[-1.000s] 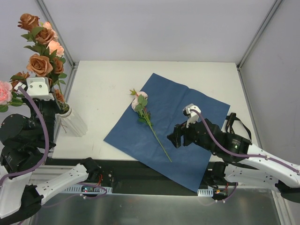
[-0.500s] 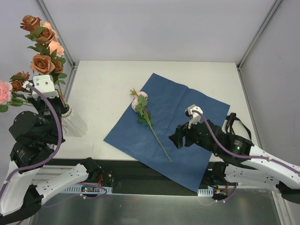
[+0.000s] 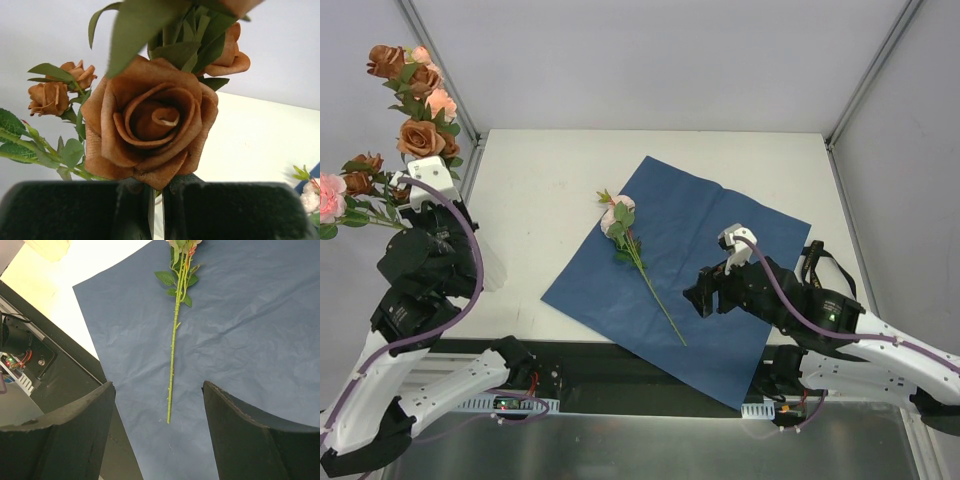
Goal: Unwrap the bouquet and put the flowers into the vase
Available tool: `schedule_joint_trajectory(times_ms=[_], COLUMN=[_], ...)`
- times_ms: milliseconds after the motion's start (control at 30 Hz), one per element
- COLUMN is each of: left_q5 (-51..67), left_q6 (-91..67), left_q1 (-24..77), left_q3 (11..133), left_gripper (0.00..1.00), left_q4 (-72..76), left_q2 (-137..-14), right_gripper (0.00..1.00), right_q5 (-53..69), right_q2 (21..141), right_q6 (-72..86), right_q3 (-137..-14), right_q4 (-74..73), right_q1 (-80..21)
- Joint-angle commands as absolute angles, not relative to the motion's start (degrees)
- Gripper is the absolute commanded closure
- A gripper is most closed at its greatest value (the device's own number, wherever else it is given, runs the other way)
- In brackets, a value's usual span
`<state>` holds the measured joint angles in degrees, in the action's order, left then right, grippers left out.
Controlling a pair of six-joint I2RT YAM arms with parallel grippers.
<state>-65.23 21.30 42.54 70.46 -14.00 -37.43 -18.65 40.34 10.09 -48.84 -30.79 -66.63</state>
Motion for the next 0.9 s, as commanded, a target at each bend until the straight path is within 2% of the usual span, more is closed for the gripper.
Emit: schedule_joint_trajectory(times_ms=[0,333,500,867], left_q5=[-67.0,-56.6,-54.1,-51.0], left_q6=[18.6,7.6,1.9,-6.8], left_q1=[37.6,22.2,17.8,10.5], left_q3=[69.6,70.7,73.2,68.6], left_gripper=[1.0,1.0,1.0,1.0], left_q4=[-9.7,-16.9,-21.9,-22.2], left_q2=[-39.5,-44.1,-46.7,-44.3], right_gripper=[0.26,0.26,0.26,0.26], right_q5=[-20.3,-20.5,-20.0,-17.1], right_q2=[39.2,39.8,41.0,43.7], right_q6=[10.2,10.2,10.3,11.4], right_q3=[-48.3,-48.0,-47.7,-46.2], right_q4=[-31.2,-31.2,-30.9,-27.9], right_q1=[-66.7,-66.8,-66.7,-66.8])
